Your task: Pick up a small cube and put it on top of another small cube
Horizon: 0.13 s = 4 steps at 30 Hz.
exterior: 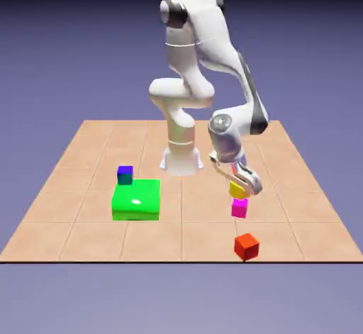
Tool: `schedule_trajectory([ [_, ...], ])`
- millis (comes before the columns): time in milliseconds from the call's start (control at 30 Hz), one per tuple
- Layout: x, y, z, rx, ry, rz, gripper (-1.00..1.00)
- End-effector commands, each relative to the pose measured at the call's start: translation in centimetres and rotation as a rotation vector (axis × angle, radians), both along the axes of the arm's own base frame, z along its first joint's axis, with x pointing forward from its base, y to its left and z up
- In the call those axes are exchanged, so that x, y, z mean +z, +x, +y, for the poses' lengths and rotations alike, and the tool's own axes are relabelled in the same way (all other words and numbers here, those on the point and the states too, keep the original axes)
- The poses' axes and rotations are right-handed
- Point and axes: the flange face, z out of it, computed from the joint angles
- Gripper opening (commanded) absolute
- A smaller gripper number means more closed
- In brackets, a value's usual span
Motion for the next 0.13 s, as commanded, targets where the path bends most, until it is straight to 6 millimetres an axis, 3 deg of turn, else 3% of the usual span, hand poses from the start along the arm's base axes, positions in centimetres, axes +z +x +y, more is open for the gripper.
schedule_trajectory([
  [0, -0.39, -0.12, 0.09, 0.000, 0.000, 0.001, -1.00],
  [33, -0.39, -0.12, 0.09, 0.000, 0.000, 0.001, 1.00],
  [100, 0.51, 0.13, -0.11, 0.000, 0.001, 0.001, 1.00],
])
